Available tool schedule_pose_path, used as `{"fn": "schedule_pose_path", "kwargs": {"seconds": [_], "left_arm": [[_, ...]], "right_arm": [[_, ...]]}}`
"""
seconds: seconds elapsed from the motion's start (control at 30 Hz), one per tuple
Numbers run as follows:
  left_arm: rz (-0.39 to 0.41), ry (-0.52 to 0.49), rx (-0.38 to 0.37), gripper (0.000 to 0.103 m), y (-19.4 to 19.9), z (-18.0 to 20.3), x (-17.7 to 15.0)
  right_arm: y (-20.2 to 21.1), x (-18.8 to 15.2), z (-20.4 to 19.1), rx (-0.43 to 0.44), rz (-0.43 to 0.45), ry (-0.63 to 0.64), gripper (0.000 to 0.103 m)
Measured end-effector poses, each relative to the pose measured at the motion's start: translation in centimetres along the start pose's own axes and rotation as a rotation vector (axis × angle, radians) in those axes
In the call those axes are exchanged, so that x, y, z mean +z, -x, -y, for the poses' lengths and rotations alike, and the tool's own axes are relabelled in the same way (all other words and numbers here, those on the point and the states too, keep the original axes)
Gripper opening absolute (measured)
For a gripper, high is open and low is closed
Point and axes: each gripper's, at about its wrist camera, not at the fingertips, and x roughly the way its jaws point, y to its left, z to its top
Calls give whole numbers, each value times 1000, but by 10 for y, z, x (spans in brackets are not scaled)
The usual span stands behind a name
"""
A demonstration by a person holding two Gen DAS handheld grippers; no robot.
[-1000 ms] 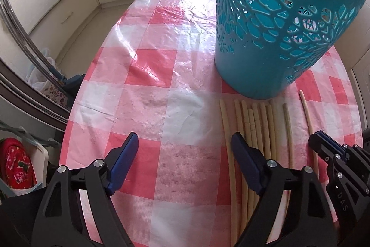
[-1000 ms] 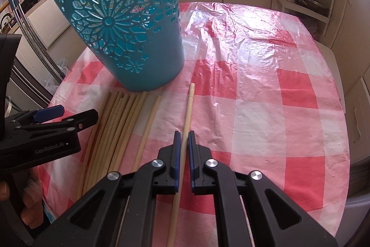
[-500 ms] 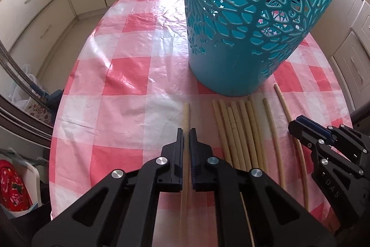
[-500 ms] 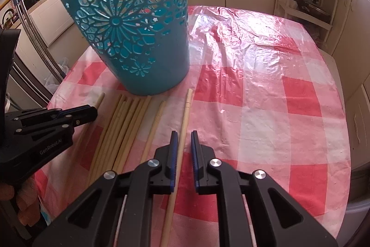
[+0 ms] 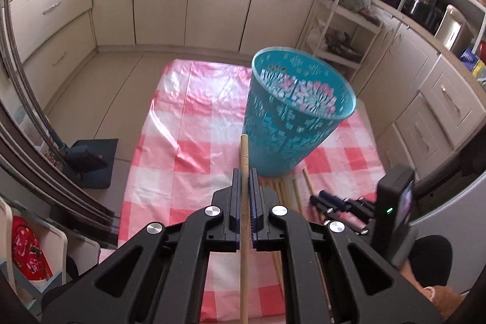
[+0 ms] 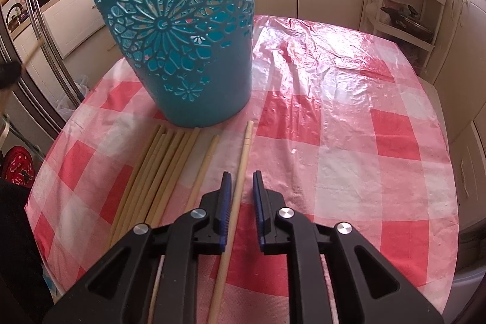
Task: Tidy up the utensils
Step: 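Lift the chopstick over the teal bin and open the left tool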
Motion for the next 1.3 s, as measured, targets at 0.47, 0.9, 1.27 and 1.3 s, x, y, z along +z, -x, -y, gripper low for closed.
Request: {"fn": "schedule_pose_path", "kwargs": {"seconds": [0.47,0.9,1.27,1.3], "left_arm": [[401,49,-77,5,47,50,128],[482,62,68,5,-58,68,151],[288,-39,151,8,-95,68,113],[275,-42,157,14,-93,65,110]], "right_arm": [[1,-1,-6,19,1,12,36],[0,2,-5,61,-3,1,45],[-1,4,-5,72,-3,-8,46],[-1,4,-4,79,-2,-13,46]]}}
